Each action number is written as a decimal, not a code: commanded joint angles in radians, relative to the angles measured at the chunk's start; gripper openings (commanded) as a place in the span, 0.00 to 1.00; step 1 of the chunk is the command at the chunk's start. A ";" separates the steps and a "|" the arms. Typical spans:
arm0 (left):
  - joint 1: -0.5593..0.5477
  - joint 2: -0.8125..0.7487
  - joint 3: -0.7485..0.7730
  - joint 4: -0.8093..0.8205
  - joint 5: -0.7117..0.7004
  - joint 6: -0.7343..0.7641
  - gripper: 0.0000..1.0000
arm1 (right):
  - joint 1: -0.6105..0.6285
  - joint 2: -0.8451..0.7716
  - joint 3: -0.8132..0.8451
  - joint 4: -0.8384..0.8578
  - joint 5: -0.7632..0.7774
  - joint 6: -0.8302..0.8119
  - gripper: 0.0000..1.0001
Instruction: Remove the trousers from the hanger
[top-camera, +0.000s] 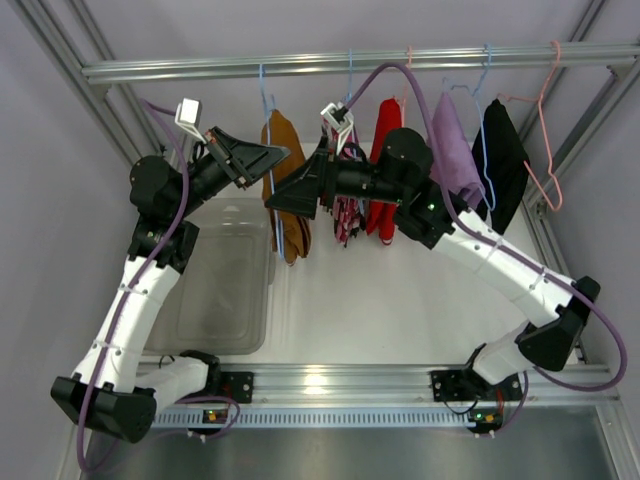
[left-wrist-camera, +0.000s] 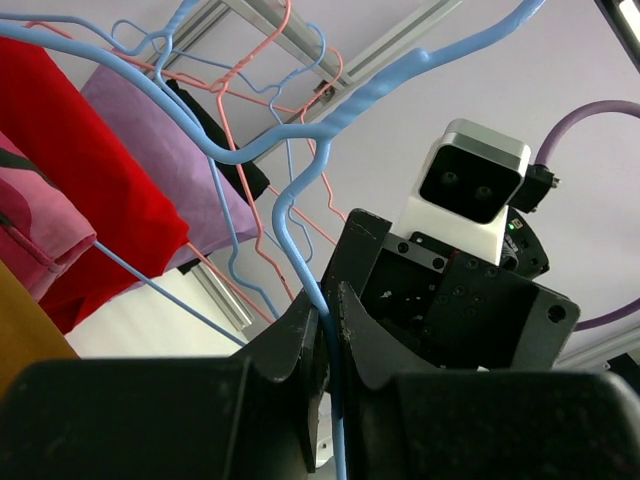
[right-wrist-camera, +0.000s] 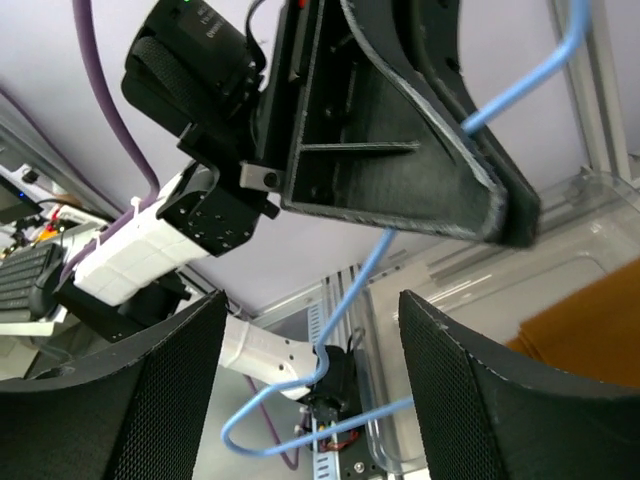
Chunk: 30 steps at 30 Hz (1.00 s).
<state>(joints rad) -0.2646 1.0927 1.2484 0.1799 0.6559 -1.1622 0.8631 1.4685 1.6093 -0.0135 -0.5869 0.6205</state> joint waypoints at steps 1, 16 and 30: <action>-0.007 -0.042 0.066 0.256 -0.025 0.019 0.00 | 0.042 0.025 0.073 0.119 -0.034 0.013 0.68; -0.007 -0.030 0.080 0.279 -0.039 -0.027 0.00 | 0.068 0.085 0.089 0.219 -0.060 0.119 0.43; -0.007 -0.073 0.011 0.179 -0.062 0.068 0.46 | 0.011 -0.003 0.026 0.325 -0.082 0.154 0.00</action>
<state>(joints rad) -0.2710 1.0634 1.2533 0.2764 0.6334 -1.1561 0.8951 1.5547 1.6241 0.1127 -0.6323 0.7887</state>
